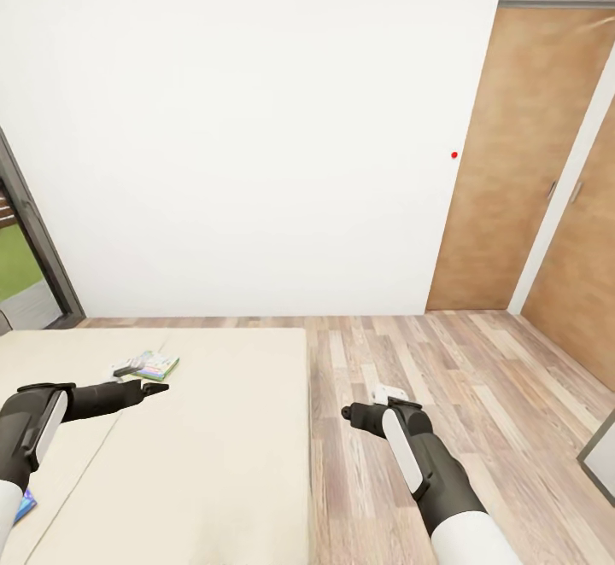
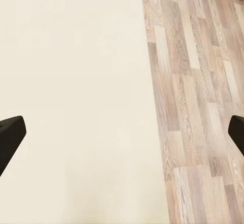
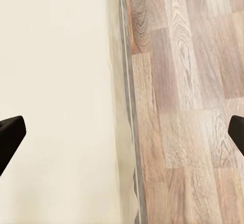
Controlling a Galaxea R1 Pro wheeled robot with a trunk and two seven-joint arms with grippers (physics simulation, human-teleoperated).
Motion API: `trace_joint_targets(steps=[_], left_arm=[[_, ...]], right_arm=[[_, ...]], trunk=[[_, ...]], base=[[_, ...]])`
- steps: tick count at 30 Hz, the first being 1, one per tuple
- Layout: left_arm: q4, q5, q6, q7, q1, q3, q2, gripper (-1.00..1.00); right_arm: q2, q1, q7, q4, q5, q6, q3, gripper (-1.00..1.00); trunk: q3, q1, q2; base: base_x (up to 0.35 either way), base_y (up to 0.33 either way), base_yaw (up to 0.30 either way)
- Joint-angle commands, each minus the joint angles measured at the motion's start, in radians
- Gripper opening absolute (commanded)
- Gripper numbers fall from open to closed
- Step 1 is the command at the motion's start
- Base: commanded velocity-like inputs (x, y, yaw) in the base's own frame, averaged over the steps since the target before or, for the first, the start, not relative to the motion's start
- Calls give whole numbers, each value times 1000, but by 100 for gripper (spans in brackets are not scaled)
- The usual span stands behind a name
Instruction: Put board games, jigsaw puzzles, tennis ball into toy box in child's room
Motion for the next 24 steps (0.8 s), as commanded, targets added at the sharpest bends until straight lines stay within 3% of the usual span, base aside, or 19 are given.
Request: trace_joint_targets(steps=[1,8,24], left_arm=[[0,0,7,-4,-1,2,0,100],[0,0,7,-4,-1,2,0,100],[0,-1,7,-2,-1,2,0,100]], right_arm=[[0,-1,-10,-1,-10,0,2,100],[0,-1,-12,1,-9,-39,4,100],[1,-1,-11,-2,-10,-46,5,100]], trunk=[[-3,1,-2],[-3,1,-2],[-3,1,-2]], base=[[0,7,0],[0,94,0],[0,266,0]])
